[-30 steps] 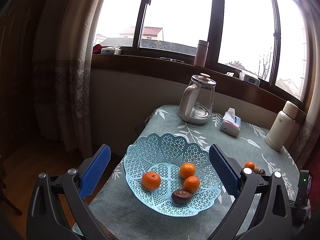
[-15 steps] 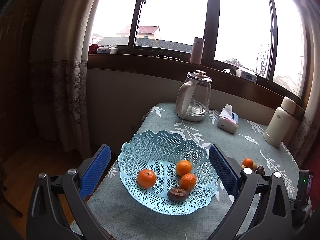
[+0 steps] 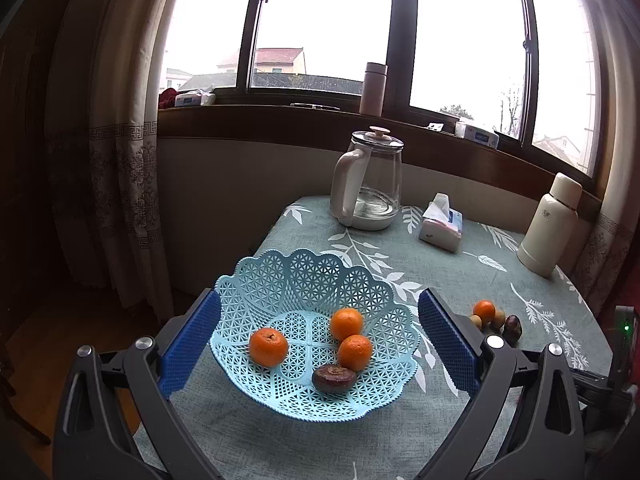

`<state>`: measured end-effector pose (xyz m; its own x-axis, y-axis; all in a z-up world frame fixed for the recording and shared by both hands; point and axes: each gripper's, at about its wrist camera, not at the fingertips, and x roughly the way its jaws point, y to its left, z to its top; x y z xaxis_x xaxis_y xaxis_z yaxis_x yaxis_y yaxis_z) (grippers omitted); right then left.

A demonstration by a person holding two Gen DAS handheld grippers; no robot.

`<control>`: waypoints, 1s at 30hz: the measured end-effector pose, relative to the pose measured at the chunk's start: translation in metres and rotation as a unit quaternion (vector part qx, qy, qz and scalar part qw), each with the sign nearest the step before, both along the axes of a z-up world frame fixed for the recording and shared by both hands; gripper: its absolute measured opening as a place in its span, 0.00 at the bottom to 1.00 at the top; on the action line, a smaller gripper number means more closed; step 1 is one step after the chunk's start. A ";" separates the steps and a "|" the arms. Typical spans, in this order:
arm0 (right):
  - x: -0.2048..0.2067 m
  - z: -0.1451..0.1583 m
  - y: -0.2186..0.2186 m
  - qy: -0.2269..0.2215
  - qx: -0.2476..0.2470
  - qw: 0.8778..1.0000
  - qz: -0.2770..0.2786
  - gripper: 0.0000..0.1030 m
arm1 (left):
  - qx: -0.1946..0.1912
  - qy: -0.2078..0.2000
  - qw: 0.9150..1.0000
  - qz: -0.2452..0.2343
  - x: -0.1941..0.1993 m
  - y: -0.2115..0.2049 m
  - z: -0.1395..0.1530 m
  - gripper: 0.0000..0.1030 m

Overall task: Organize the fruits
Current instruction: 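Close the right tool on one red cherry tomato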

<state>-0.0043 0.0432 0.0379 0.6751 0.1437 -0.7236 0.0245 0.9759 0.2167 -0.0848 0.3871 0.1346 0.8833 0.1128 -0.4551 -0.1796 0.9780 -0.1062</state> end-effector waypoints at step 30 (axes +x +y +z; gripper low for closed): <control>0.006 -0.018 0.018 0.026 0.010 0.999 0.044 0.27 | 0.014 0.038 0.998 -0.048 0.013 -0.046 -0.021 0.97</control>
